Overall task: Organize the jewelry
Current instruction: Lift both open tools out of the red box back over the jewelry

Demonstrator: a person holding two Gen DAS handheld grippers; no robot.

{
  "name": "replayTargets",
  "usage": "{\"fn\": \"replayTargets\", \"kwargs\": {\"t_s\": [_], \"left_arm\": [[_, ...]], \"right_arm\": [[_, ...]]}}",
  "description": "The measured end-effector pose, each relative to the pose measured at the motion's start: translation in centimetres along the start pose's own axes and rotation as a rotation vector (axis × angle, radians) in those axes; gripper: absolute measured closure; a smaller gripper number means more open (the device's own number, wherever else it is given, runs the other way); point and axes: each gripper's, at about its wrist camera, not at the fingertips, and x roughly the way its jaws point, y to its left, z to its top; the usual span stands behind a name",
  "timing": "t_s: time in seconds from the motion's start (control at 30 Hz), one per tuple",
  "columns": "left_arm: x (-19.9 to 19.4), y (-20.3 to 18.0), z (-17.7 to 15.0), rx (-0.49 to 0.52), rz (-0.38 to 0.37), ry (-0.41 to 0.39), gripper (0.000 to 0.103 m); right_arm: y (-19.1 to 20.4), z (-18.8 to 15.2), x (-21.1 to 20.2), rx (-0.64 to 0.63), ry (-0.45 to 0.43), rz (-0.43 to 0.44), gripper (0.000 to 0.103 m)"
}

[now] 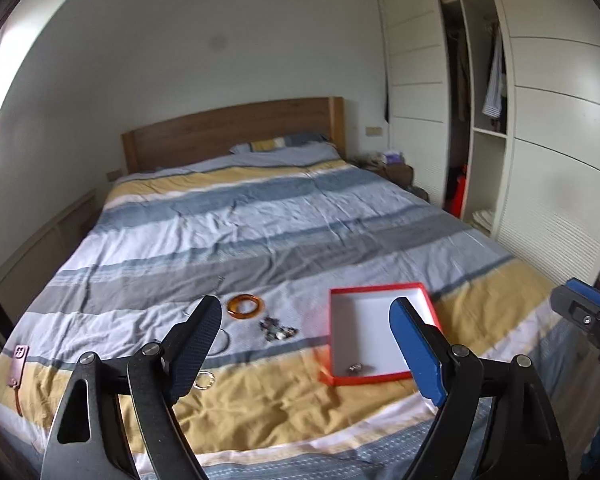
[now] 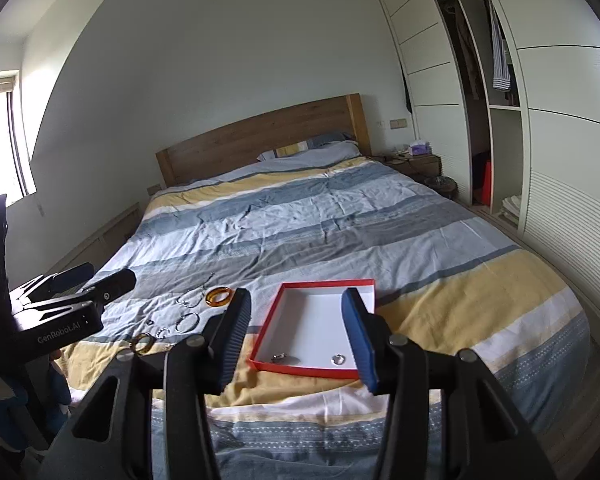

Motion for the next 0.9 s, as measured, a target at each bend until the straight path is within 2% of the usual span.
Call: {"fn": "replayTargets", "kwargs": {"t_s": [0.07,0.23,0.4,0.6,0.73,0.9], "left_arm": [[-0.2,1.0,-0.5,-0.013,0.014,-0.003,0.018],[0.6,3.8,-2.7,-0.032,-0.001,0.072,0.018],[1.0,7.4,-5.8,-0.057,0.009,0.113,0.015],[1.7,12.6,-10.3,-0.099,0.081,0.200,0.013],[1.9,16.2,-13.1,-0.163,0.124,0.260,0.013],[1.7,19.6,-15.7,-0.213,0.203,0.289,0.013]], "right_arm": [[0.1,-0.2,0.0,0.006,0.001,0.016,0.055],[0.1,-1.2,1.7,0.001,0.031,0.014,0.055],[0.8,-2.0,4.1,0.010,0.066,0.031,0.055],[3.6,-3.2,7.9,-0.045,0.140,0.084,0.055],[5.7,-4.0,10.2,-0.088,0.180,0.126,0.055],[7.9,-4.8,12.8,-0.126,0.229,0.165,0.055]]}}
